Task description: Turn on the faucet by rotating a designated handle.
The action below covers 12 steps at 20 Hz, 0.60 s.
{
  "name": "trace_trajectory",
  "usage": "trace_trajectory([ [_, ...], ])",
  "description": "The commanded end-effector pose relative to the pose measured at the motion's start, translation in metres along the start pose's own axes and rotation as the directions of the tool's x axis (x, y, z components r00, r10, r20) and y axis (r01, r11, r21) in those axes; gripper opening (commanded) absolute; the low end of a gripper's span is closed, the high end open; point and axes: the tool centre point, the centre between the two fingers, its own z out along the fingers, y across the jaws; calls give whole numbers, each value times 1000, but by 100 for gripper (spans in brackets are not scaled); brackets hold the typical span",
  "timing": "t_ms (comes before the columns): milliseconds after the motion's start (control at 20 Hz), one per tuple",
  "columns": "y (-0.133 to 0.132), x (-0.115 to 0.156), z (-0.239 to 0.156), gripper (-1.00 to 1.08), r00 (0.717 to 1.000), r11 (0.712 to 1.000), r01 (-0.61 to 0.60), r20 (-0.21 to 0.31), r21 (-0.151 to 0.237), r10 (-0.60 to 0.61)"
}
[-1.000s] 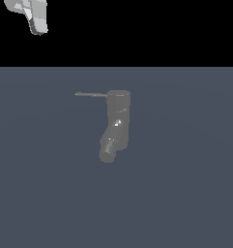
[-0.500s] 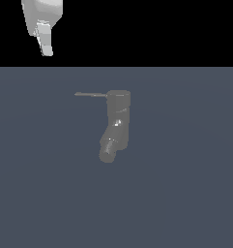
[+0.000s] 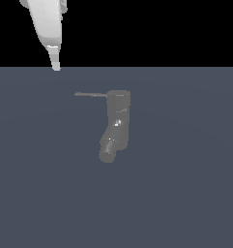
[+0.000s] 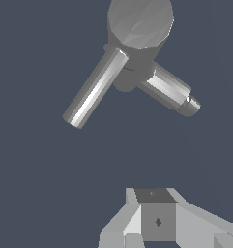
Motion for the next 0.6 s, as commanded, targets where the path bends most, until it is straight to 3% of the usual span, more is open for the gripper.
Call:
trace_trajectory([
  [0,-11,5,8,-100,999,999,-51,0,2,51],
  [550,-57,34,42,-100,959,959,-284,-4,8,284],
])
